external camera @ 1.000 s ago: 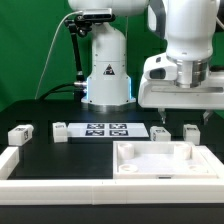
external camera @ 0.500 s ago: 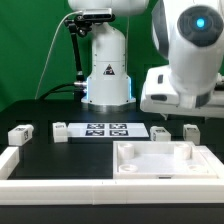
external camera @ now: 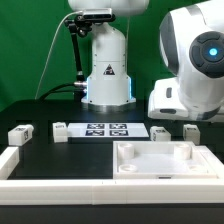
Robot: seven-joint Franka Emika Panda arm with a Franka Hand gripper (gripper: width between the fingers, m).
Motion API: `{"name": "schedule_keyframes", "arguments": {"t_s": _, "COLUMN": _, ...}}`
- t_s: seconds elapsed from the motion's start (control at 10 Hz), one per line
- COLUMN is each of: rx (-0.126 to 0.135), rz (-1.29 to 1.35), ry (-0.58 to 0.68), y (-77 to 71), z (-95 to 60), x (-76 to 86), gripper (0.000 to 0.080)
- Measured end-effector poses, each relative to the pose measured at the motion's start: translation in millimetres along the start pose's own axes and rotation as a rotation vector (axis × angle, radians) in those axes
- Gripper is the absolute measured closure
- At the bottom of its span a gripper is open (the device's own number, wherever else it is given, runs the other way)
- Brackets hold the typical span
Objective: Assemble one leg
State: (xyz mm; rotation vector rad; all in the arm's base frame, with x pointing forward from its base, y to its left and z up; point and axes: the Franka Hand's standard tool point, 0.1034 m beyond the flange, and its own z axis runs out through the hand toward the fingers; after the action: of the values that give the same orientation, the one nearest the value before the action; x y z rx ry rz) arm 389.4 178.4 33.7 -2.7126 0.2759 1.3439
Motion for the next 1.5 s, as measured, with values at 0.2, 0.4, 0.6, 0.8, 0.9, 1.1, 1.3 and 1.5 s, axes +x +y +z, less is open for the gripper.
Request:
{"name": "schedule_keyframes", "arguments": {"t_s": 0.2, "rx": 0.005, "rz": 0.001, "ry": 0.024, "y": 0.2, "z": 11.2, "x": 9.3, "gripper": 0.015}}
{"name": "schedule_keyframes", "arguments": {"t_s": 0.4, "rx": 0.002, "rz": 0.009, "ry": 0.025, "y": 4.1, "z": 23.5, "x": 11.3, "gripper": 0.015}}
{"name": "schedule_keyframes", "arguments": {"t_s": 0.6, "rx": -0.006, "rz": 0.02, "ry": 0.022, "y": 1.9, "z": 26.9, "x": 9.5, "gripper": 0.015}}
{"name": "schedule_keyframes", "arguments": {"t_s": 0.8, "rx": -0.006, "rz": 0.018, "ry": 0.022, "y": 2.1, "z": 26.7, "x": 9.7, "gripper": 0.0414}}
{"name": "schedule_keyframes", "arguments": {"t_s": 0.9, "rx": -0.006, "rz": 0.018, "ry": 0.022, "y": 2.1, "z": 26.7, "x": 9.6, "gripper": 0.0414}}
{"name": "schedule_keyframes", "arguments": {"t_s": 1.1, "rx": -0.006, "rz": 0.018, "ry": 0.022, "y": 2.1, "z": 26.7, "x": 9.6, "gripper": 0.0512}}
{"name": "schedule_keyframes", "arguments": {"t_s": 1.3, "rx": -0.006, "rz": 0.018, "ry": 0.022, "y": 2.1, "z": 26.7, "x": 9.6, "gripper": 0.0512}}
{"name": "schedule_keyframes", "arguments": {"t_s": 1.5, "rx": -0.006, "rz": 0.018, "ry": 0.022, "y": 2.1, "z": 26.7, "x": 9.6, "gripper": 0.0512}}
